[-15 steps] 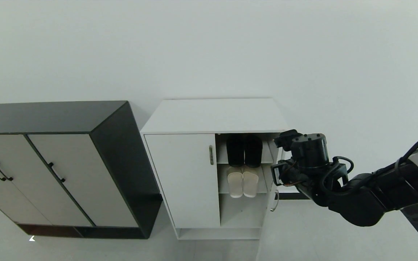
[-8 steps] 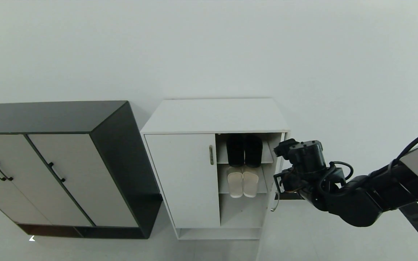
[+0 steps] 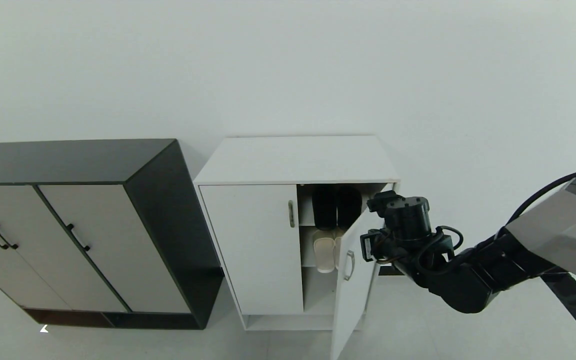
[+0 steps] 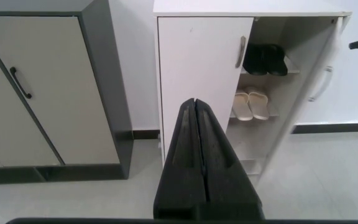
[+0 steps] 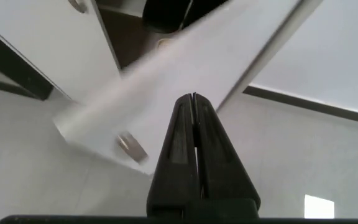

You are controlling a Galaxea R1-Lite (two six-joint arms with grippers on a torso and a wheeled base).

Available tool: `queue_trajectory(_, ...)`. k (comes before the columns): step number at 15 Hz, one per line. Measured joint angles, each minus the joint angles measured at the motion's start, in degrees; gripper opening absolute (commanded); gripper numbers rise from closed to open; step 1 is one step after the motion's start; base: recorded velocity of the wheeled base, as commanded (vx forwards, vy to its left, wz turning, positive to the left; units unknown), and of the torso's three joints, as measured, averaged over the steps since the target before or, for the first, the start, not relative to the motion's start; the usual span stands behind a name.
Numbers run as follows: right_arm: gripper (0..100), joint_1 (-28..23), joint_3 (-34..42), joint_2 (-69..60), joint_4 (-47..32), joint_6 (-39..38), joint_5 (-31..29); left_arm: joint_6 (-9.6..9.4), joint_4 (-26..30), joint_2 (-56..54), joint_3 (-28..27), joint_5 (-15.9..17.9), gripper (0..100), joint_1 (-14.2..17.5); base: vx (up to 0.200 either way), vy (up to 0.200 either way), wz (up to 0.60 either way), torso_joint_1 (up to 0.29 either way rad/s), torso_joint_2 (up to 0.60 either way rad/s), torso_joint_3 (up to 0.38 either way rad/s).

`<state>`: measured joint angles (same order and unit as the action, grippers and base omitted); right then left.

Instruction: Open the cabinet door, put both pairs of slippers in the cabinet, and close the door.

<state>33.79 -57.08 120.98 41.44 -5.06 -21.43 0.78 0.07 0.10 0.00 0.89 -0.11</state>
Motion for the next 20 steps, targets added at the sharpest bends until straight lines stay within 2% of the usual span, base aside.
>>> queue_trajectory(3,0,-0.02,0.79,0.11,2.05,-0.22,2.52,0.00,0.02,0.00,0.00,0.00,0,0.01,0.000,0.000,0.00,0.000,0.00,0.000)
queue_trajectory(9,0,-0.04,7.98,0.18,12.53,0.72,11.78,0.09,0.00,0.00,0.00,0.00,0,0.00,0.000,0.000,0.00,0.000,0.00,0.000)
queue_trajectory(13,0,-0.28,11.19,0.82,15.74,2.28,15.31,0.09,0.00,0.00,0.00,0.00,0,0.04,0.200,0.000,0.00,-0.004,0.00,0.005)
queue_trajectory(17,0,-0.17,12.73,0.94,17.13,2.35,16.15,0.09,-0.02,0.00,0.00,0.06,0,0.00,0.200,0.000,0.00,0.008,0.00,0.002)
queue_trajectory(20,0,-0.12,13.75,1.18,20.48,2.35,17.88,0.09,0.00,0.00,0.00,0.06,0,0.01,0.000,0.000,0.00,0.000,0.00,0.000)
